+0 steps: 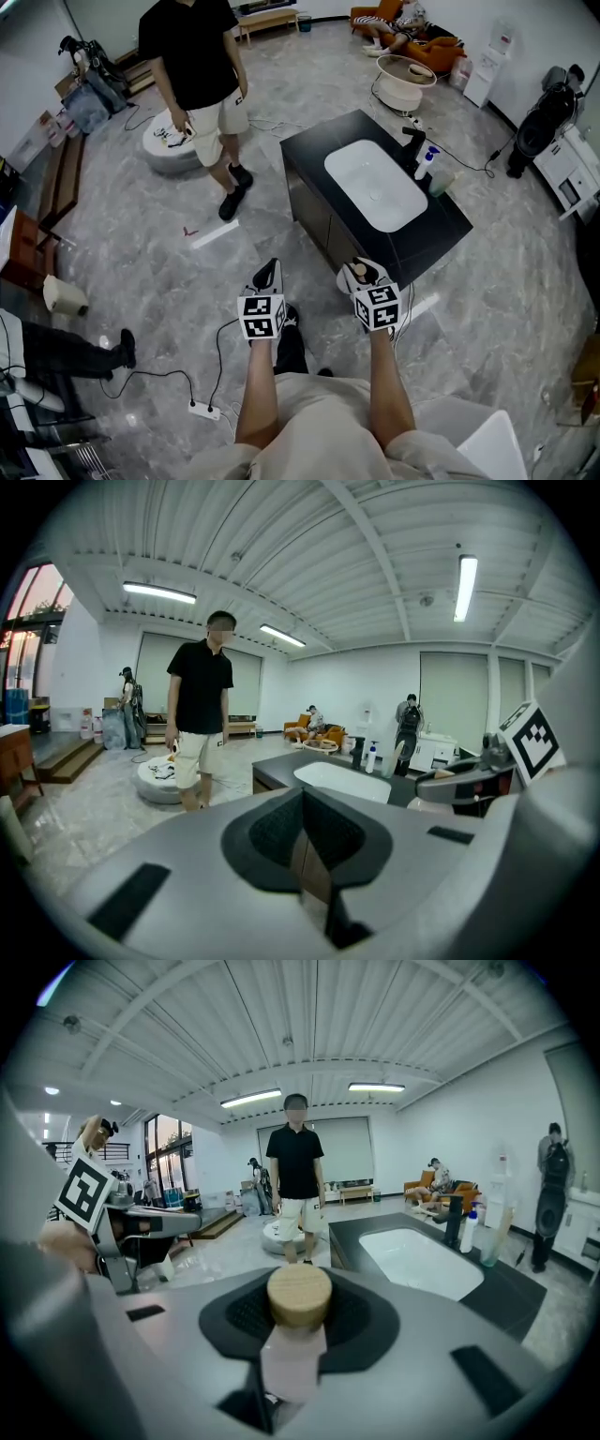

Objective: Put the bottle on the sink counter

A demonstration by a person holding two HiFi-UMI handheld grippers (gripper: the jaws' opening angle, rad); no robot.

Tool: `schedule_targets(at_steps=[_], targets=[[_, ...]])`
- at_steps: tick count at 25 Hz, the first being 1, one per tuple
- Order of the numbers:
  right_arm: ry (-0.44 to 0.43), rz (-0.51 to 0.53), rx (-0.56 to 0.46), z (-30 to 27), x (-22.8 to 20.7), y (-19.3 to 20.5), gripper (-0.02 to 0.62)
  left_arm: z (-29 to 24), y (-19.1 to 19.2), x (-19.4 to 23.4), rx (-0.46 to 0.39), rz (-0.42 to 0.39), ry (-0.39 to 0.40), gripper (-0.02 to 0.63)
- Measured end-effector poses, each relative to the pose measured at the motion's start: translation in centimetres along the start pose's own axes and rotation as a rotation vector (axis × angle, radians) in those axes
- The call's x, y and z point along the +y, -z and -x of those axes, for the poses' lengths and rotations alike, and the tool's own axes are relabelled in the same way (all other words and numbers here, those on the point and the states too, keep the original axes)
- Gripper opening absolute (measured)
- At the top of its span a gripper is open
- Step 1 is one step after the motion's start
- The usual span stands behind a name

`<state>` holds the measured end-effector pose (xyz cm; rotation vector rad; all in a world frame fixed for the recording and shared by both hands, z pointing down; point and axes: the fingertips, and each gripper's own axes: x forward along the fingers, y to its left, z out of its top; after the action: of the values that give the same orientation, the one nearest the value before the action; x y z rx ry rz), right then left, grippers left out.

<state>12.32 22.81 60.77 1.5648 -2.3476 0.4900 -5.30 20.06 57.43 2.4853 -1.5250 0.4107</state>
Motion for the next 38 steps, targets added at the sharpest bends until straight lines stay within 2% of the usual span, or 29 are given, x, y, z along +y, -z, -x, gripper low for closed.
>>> schedule_targets(at_steps=[7, 14, 19, 30, 38], targets=[[0.033, -0.009, 0.02, -7.4, -3.3, -3.7, 0.1, -8.7, -4.3, 3.8, -0.001, -0.027, 0.059, 0.006], [0.086, -0.052, 0.021, -16.2, -6.0, -7.5, 0.1, -16.9, -7.7, 9.9, 0.006, -0.044, 0.107, 0.006], [0.113, -0.066, 0.013, -20.9, -6.7, -9.7, 0.1, -20.7, -9.1, 13.2, 0.001, -0.048, 0.146, 0.006], [0.099, -0.035, 0.059, -31.5, -9.3, -14.4, 0.1, -28.7, -10.7, 18.0, 0.029, -0.018, 0.164, 0.006], [0.038, -0.021, 0.078, -39.4, -11.2, -18.2, 0.1, -35.6, -13.0, 19.6, 0.052, -0.02, 0.19, 0.006]])
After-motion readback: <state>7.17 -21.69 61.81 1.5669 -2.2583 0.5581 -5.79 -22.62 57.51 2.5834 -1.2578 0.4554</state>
